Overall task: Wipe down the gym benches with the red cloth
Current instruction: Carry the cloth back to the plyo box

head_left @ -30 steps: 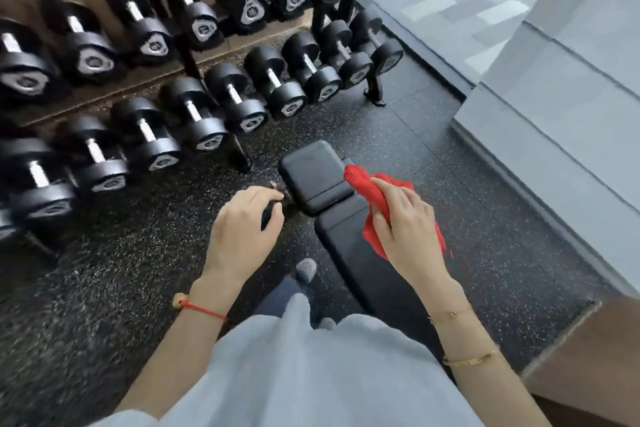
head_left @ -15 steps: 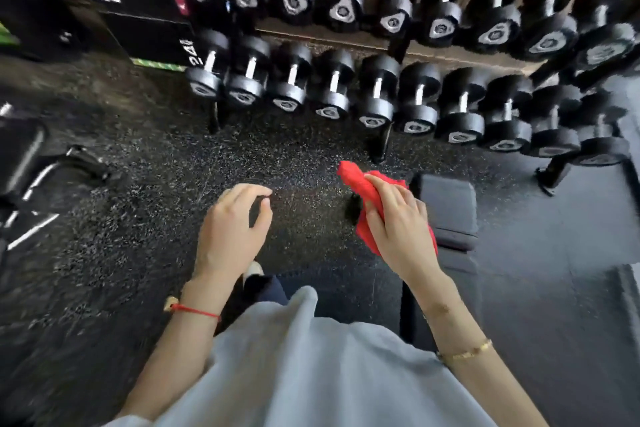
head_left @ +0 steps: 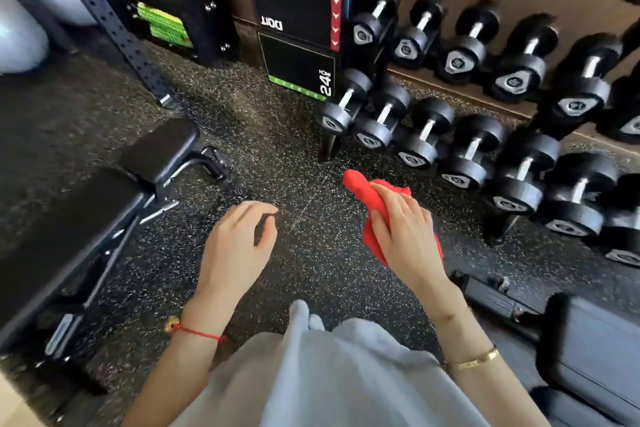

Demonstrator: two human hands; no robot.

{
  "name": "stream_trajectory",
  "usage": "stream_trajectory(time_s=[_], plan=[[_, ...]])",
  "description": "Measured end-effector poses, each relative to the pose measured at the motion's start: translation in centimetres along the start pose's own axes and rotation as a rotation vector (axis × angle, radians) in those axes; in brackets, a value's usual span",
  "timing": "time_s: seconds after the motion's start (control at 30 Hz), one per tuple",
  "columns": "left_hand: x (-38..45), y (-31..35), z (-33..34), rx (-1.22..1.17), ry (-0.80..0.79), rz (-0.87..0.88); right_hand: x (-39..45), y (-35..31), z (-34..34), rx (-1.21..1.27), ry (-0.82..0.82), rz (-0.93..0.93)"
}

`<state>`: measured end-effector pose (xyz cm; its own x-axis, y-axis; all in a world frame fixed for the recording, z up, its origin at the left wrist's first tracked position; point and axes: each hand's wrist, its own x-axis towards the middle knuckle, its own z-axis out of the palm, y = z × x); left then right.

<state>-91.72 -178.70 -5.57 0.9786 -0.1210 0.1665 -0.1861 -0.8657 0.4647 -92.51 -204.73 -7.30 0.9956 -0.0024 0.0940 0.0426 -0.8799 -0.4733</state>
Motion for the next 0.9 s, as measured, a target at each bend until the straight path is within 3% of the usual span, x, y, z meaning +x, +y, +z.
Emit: stream_trajectory(time_s=[0.47,0.9], plan=[[16.6,-13.9,-2.2,-0.01,0.065,-0.132,21.7,-7.2,8.1,0.014,-0.06,-0.066],[44.6,-23.0,-4.9,0.007,0.214,-0.152,53.2,-13.3,11.6,0.039,-0.044,-0.24]])
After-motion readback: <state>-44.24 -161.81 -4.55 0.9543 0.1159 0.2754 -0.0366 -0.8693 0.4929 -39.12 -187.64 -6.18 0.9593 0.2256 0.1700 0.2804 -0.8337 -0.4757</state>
